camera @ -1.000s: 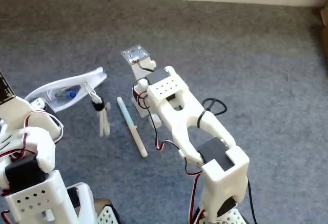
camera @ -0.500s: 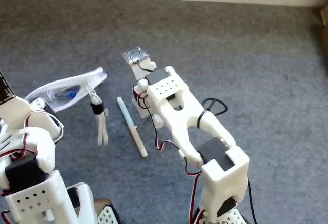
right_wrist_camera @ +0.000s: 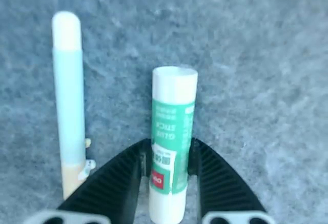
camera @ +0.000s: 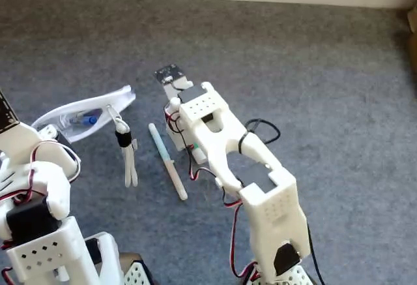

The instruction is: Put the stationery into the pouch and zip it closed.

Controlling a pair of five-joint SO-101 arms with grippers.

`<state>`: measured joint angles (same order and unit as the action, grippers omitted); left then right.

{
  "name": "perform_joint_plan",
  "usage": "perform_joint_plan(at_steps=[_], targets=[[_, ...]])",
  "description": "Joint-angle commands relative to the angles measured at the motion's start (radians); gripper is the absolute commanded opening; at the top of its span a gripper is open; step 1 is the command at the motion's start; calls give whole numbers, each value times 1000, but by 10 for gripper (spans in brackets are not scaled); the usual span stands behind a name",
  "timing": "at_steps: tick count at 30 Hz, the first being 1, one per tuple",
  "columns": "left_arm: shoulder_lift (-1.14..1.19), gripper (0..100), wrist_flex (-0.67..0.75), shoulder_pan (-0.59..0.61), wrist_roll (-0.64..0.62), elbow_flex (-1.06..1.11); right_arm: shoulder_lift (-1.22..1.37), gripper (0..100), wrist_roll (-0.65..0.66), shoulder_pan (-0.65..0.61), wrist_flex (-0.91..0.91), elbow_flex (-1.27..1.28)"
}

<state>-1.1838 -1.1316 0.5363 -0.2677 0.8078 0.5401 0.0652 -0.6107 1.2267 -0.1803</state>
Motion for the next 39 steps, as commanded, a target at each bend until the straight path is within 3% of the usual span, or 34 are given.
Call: perform_joint_plan(at_steps=[1,5,17,22,26,39], targets=[[10,11,29,19,-6,-51,15,104,12,8,24,-71],[10,11,29,19,-6,-51,21,2,14,8,24,-101],[8,11,26,12,-6,-51,21,5,14,8,291,-312],[8,11,26,-71,9,-53,21,5,14,8,374,-386],[8,11,25,-131,52,-53,21,5,14,8,423,-440],[8,11,25,-137,54,-51,19,5,6,10,530,-529]])
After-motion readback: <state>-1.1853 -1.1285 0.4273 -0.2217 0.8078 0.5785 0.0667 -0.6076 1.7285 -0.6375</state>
